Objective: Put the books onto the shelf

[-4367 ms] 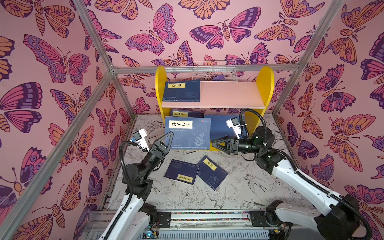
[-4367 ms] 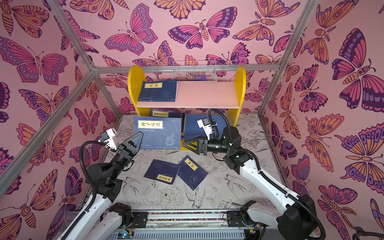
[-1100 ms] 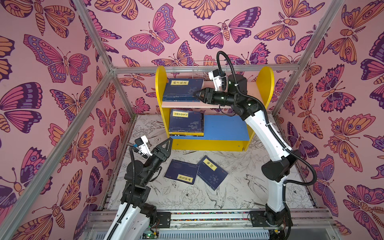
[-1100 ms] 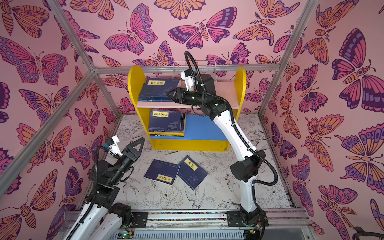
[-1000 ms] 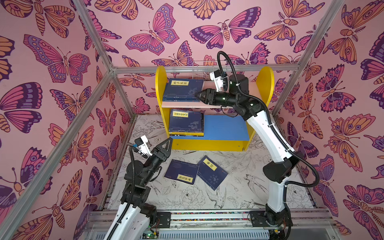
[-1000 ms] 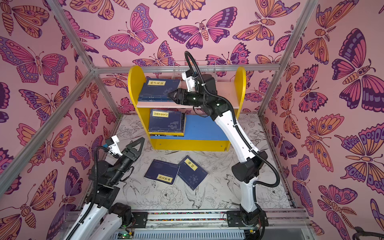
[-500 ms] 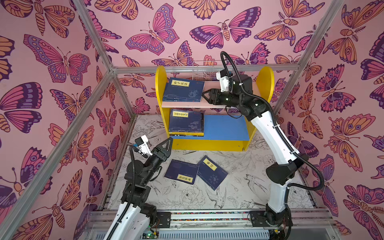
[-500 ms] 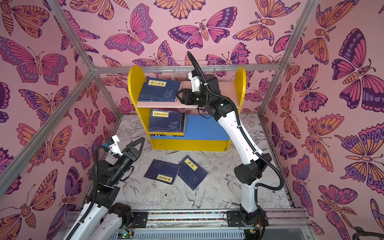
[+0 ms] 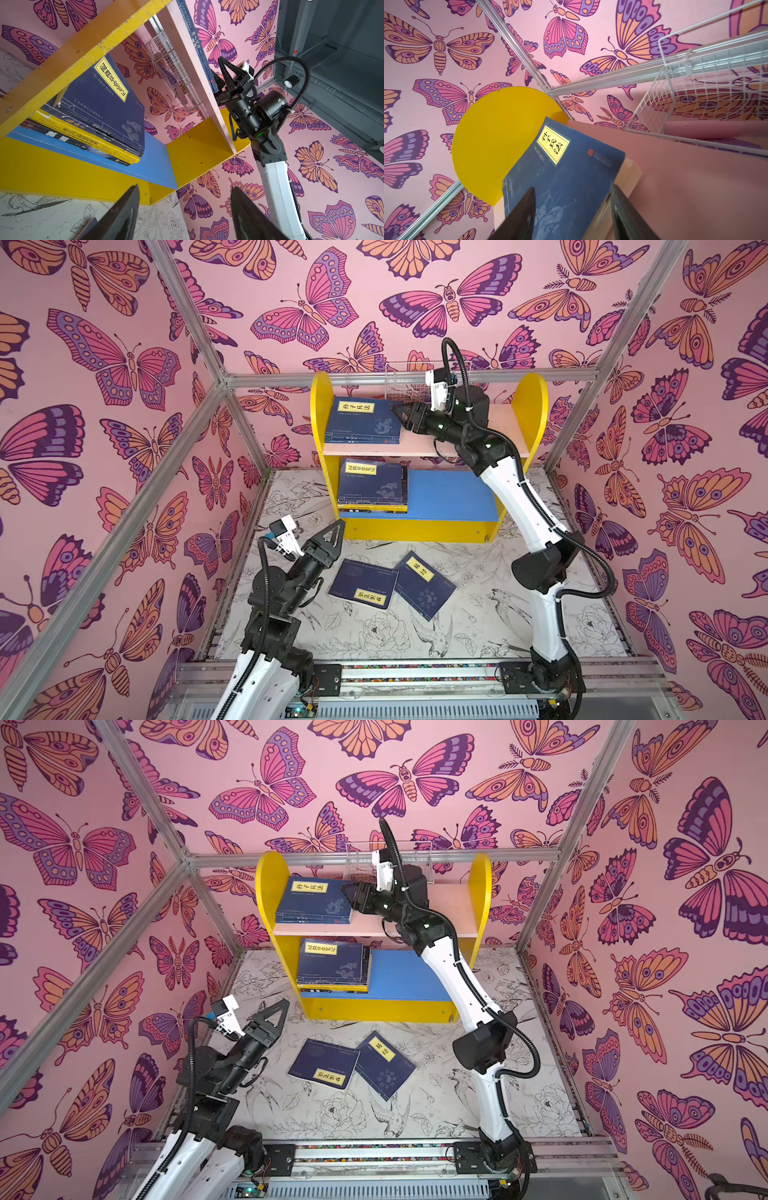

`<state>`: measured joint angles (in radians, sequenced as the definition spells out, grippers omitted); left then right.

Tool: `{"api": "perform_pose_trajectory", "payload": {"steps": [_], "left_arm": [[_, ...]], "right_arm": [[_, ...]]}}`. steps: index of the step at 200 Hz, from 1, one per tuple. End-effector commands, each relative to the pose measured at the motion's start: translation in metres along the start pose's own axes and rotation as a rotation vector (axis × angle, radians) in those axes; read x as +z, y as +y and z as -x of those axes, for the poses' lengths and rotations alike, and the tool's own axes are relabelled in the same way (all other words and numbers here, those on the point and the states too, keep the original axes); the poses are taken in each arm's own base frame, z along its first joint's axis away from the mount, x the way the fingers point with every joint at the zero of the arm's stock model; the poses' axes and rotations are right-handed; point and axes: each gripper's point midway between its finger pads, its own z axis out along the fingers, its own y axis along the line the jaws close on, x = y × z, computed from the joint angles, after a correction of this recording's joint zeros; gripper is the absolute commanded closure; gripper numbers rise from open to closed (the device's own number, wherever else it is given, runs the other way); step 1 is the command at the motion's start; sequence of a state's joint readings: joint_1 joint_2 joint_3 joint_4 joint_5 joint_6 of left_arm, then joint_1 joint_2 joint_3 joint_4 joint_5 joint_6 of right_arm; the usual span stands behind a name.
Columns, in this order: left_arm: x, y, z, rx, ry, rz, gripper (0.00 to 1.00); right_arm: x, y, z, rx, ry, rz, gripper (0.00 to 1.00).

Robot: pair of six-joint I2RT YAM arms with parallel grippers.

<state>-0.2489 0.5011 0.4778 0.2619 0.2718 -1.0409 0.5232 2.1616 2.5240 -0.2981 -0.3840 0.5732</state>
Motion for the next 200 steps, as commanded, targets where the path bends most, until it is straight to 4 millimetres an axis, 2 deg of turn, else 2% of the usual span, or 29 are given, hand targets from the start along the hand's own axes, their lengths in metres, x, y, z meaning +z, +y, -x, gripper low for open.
{"api": "perform_pose_trajectory", "payload": {"steps": [1,37,50,71,98,116,133,149,162,180,200], "left_arm": [[-0.002,0.004,-0.003,0.018,0.007,0.007,0.29],[-0.001,0.007,-0.005,0.017,0.011,0.011,0.29],[-0.001,0.008,-0.006,0.022,0.017,0.015,0.29],[-0.001,0.014,-0.01,0.037,0.035,0.043,0.28],[-0.003,0.03,-0.021,0.087,0.082,0.101,0.29],[-0.004,0.045,-0.03,0.113,0.115,0.145,0.29],[-0.005,0.061,-0.039,0.124,0.143,0.188,0.29],[-0.004,0.076,-0.052,0.126,0.182,0.22,0.28],[-0.003,0.086,-0.064,0.138,0.223,0.245,0.28],[0.001,0.1,-0.086,0.183,0.301,0.281,0.28],[0.008,0.113,-0.113,0.258,0.404,0.322,0.28]], "right_arm": [[0.023,-0.028,-0.052,0.089,0.151,0.001,0.42],[0.032,-0.034,-0.06,0.112,0.168,0.011,0.41],[0.031,-0.032,-0.055,0.099,0.154,0.012,0.4],[0.019,-0.019,-0.036,0.034,0.109,0.011,0.38],[-0.019,0.0,-0.001,-0.132,0.021,-0.071,0.36],[-0.063,0.008,0.025,-0.227,-0.061,-0.182,0.35],[-0.108,0.009,0.032,-0.293,-0.122,-0.281,0.34],[-0.15,0.005,0.018,-0.309,-0.134,-0.352,0.34],[-0.174,-0.004,-0.012,-0.278,-0.091,-0.374,0.33],[-0.195,-0.032,-0.088,-0.153,0.063,-0.401,0.34],[-0.214,-0.067,-0.201,0.045,0.33,-0.412,0.34]]}}
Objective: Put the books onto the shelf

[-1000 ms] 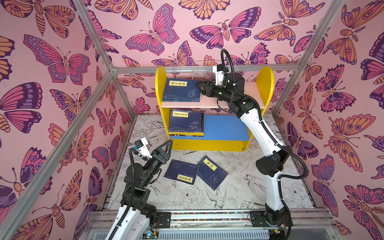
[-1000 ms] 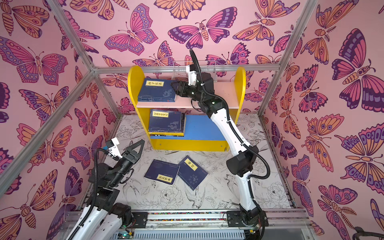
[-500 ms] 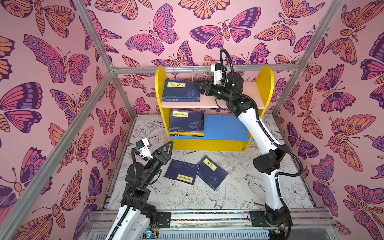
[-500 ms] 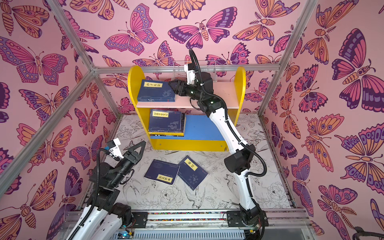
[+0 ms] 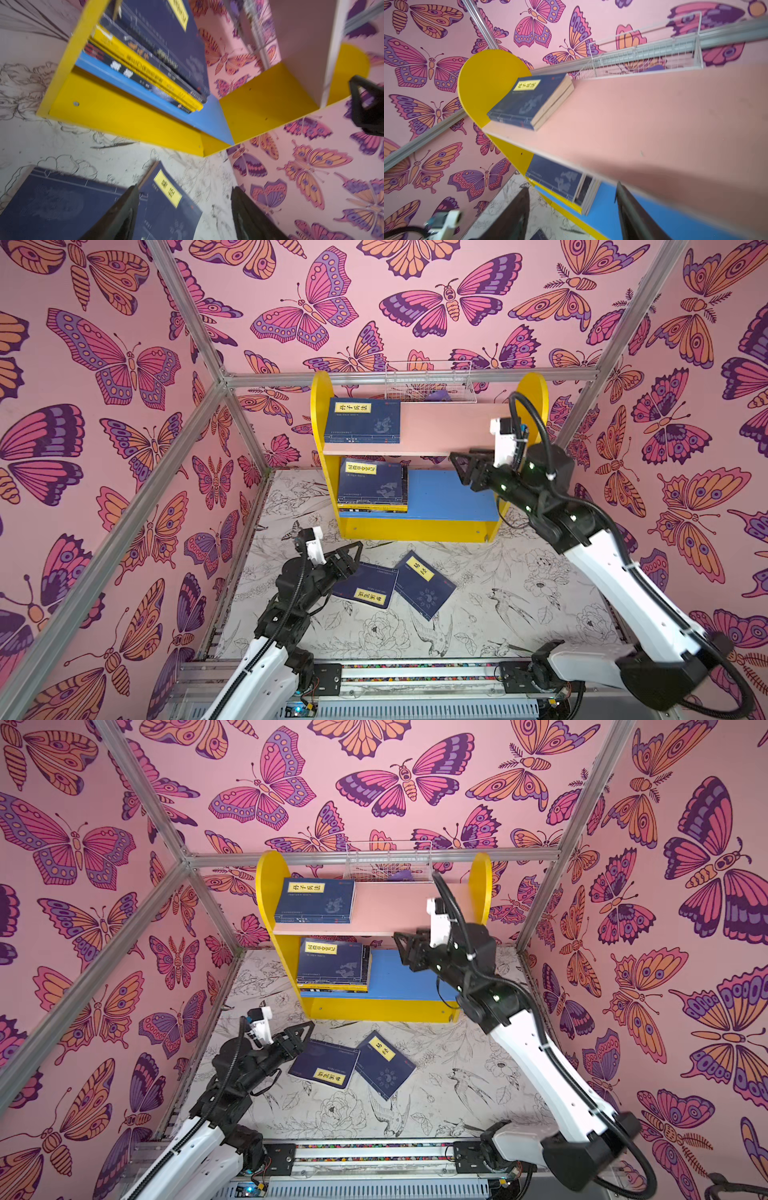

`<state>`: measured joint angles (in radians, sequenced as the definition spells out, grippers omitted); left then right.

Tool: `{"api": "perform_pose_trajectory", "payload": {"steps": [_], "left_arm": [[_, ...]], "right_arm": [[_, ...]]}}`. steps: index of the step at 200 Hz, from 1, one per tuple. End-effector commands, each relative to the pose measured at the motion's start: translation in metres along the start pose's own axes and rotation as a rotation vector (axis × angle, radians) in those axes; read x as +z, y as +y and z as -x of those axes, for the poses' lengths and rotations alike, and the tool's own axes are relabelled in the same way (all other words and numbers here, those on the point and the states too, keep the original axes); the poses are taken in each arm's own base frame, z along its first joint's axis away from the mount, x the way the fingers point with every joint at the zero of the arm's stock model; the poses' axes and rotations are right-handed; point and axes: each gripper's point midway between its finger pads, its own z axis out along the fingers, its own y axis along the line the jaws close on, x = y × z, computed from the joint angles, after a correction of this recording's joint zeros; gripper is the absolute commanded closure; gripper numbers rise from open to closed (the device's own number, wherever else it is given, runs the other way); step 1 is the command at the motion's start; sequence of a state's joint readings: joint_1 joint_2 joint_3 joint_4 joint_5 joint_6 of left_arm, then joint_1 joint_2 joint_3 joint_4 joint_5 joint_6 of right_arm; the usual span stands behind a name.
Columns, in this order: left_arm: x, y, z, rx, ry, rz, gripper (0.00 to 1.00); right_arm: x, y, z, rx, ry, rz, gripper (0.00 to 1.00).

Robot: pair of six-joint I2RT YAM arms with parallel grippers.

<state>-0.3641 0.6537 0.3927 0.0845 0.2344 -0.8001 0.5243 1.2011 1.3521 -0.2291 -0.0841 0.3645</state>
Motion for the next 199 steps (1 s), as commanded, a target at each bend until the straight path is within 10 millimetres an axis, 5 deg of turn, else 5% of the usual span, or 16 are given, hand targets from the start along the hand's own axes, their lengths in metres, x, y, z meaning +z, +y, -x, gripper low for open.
{"api": "perform_pose_trajectory", "payload": {"steps": [1,31,72,110,146,199], "left_arm": [[0.016,0.013,-0.027,0.126,0.09,0.065,0.28],[0.045,0.017,-0.066,0.272,0.243,0.131,0.28],[0.086,0.019,-0.095,0.434,0.373,0.201,0.28],[0.119,0.037,-0.117,0.525,0.476,0.258,0.29],[0.129,0.055,-0.137,0.541,0.541,0.287,0.31],[0.127,0.082,-0.168,0.499,0.635,0.317,0.38]], "right_arm": [[0.01,-0.036,-0.148,0.161,0.391,-0.055,0.34],[-0.032,-0.039,-0.287,0.33,0.814,0.018,0.35],[-0.076,-0.053,-0.357,0.375,1.194,-0.053,0.32],[-0.068,-0.042,-0.392,0.528,1.301,0.03,0.32],[-0.056,-0.064,-0.415,0.505,1.34,-0.074,0.32],[-0.016,-0.07,-0.386,0.417,1.207,-0.093,0.32]]}}
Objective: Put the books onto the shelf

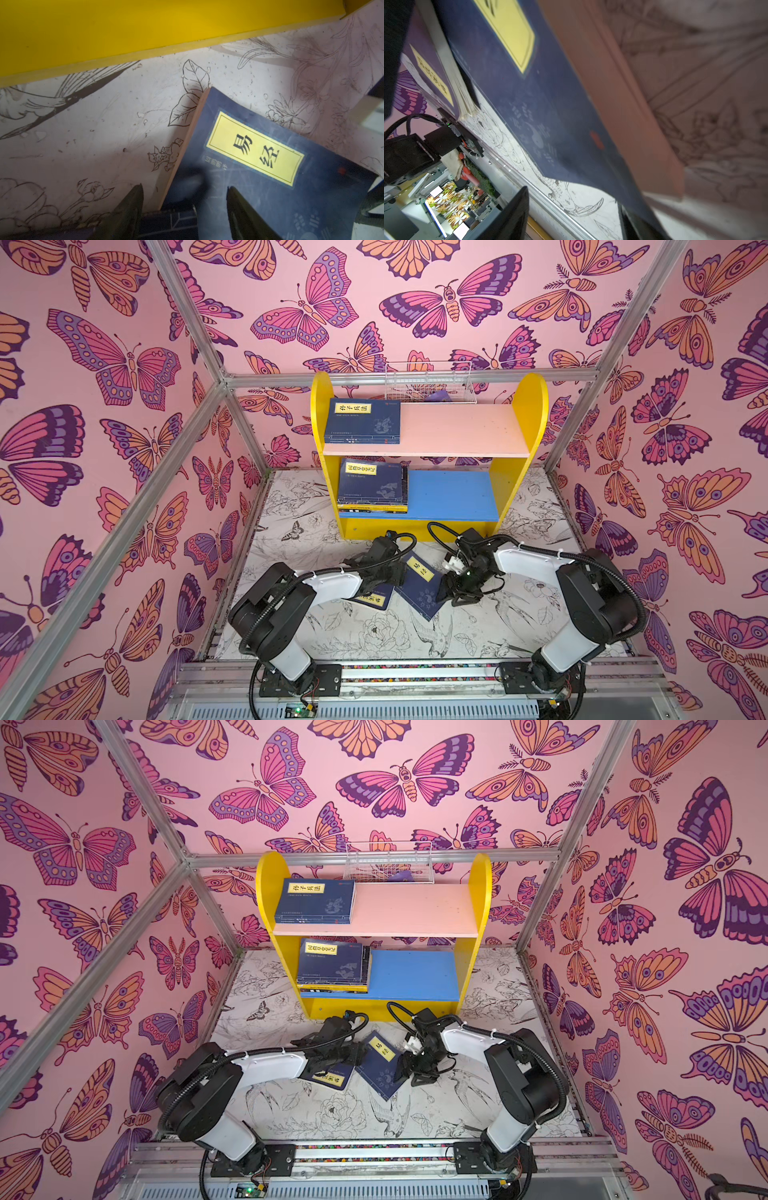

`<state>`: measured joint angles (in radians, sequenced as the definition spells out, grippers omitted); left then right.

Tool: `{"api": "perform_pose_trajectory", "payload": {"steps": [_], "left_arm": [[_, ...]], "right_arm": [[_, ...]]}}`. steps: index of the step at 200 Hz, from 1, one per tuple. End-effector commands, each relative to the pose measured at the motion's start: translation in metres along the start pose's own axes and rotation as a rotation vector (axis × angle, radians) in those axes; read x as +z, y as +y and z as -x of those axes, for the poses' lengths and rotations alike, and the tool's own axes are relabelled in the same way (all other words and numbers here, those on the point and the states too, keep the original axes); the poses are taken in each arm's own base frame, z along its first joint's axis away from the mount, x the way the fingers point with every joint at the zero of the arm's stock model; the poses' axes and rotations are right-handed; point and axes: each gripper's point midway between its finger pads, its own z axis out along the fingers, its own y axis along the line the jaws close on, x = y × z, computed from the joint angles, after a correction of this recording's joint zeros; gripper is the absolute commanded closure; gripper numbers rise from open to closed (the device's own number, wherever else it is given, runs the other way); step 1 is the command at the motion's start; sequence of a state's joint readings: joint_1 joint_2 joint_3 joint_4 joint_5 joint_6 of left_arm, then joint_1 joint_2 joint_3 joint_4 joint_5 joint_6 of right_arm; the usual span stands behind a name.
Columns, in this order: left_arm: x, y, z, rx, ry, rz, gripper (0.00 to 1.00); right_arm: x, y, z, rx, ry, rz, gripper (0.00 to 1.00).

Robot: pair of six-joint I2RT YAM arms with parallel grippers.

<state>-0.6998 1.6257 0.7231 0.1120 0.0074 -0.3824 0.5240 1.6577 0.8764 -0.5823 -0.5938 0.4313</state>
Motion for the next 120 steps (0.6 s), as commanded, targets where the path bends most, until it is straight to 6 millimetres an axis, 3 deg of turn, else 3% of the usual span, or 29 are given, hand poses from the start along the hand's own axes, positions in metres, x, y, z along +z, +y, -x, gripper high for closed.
{"api": "perform_pose_trajectory", "payload": {"steps": [1,36,76,95,120], "left_arm": [[0.011,0.004,-0.026,-0.005,0.078,0.0,0.38],[0.015,-0.002,-0.042,-0.044,0.133,-0.047,0.42],[0.012,-0.012,-0.05,-0.083,0.145,-0.112,0.45],[0.01,-0.015,-0.05,-0.095,0.128,-0.135,0.45],[0.002,-0.015,-0.043,-0.107,0.086,-0.145,0.43]], "right_arm": [[-0.01,0.006,0.031,-0.048,-0.108,-0.033,0.32],[-0.035,0.037,0.065,-0.031,-0.242,0.11,0.35],[-0.045,0.057,0.085,-0.019,-0.31,0.212,0.45],[-0.045,0.058,0.086,-0.02,-0.319,0.22,0.55],[-0.044,0.048,0.081,-0.038,-0.308,0.161,0.8]]}}
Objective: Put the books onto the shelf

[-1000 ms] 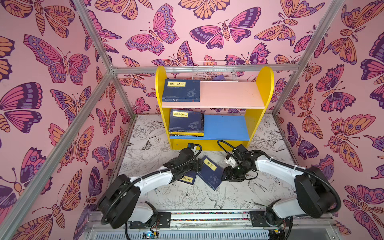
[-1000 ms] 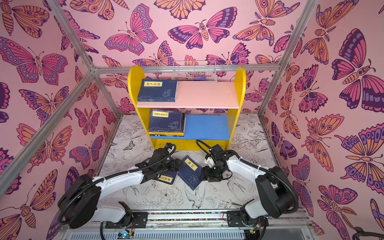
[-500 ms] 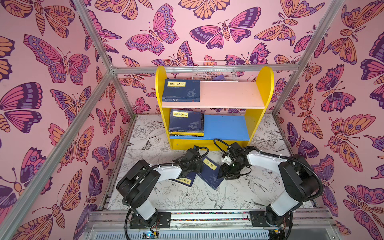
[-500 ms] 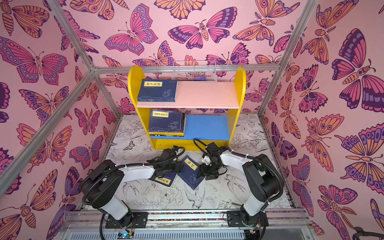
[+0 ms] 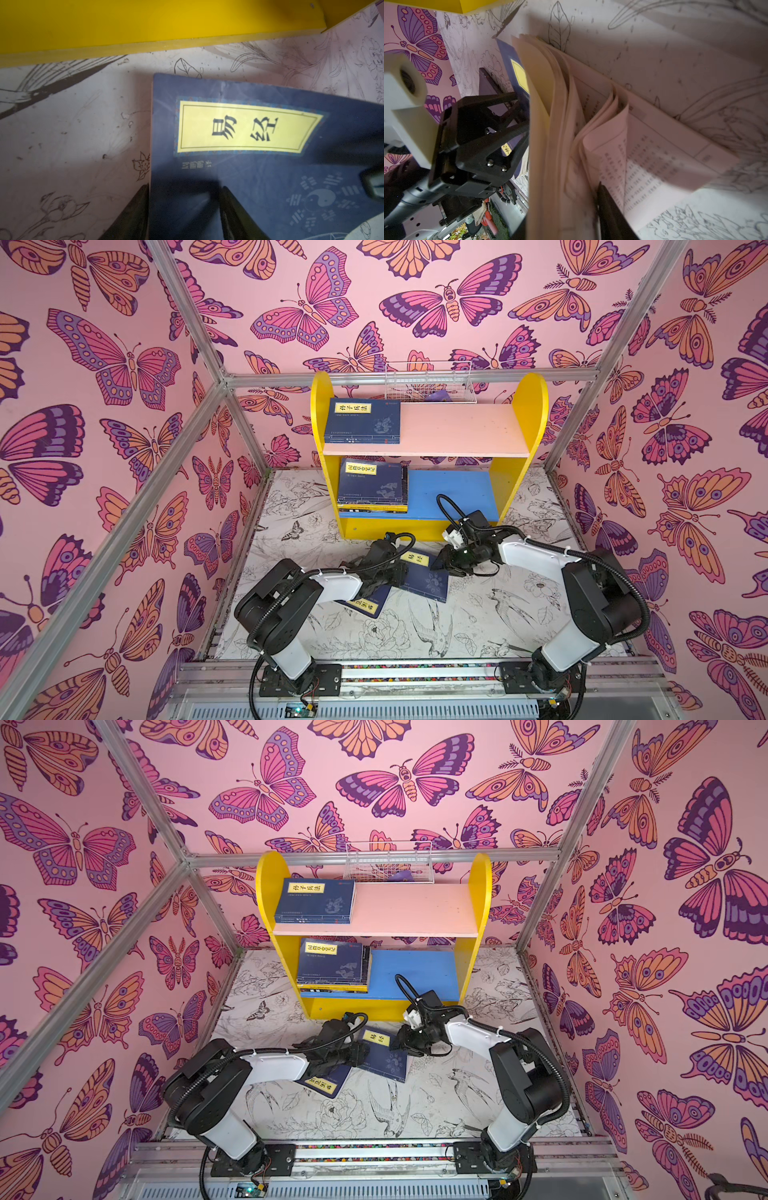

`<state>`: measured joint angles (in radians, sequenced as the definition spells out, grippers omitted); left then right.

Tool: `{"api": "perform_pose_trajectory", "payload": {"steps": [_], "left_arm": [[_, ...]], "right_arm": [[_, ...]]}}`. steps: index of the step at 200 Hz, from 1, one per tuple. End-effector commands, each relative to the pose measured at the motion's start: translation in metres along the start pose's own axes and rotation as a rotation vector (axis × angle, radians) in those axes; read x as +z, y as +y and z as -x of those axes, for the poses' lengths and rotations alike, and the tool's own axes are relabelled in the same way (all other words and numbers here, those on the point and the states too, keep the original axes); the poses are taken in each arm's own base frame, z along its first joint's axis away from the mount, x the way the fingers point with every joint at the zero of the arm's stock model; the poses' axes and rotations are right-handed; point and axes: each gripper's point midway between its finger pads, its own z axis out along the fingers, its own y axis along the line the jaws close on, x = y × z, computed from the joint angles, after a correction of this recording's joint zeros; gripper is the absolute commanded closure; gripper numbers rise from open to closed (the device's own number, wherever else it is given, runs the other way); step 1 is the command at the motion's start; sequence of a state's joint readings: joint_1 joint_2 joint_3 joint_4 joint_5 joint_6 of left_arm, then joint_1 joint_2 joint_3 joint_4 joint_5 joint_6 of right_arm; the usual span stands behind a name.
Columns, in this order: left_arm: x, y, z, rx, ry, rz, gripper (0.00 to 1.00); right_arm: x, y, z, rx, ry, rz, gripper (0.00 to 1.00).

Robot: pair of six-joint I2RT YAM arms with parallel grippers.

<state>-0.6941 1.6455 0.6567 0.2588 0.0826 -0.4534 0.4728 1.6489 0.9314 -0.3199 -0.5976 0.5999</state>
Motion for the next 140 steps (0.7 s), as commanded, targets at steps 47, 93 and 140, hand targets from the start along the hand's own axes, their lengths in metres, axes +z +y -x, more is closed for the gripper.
{"api": "perform_pose_trajectory", "payload": {"steps": [47,93,140], "left_arm": [[-0.057,-0.014,0.011,-0.151,-0.077,-0.155,0.23],[-0.154,0.001,0.06,-0.366,-0.305,-0.284,0.13],[-0.201,-0.014,0.063,-0.446,-0.317,-0.471,0.1]], "right_arm": [[-0.047,0.047,-0.003,-0.185,-0.044,0.136,1.0],[-0.102,0.097,0.004,-0.241,-0.103,0.341,1.0],[-0.137,0.148,0.014,-0.312,-0.127,0.526,1.0]]}}
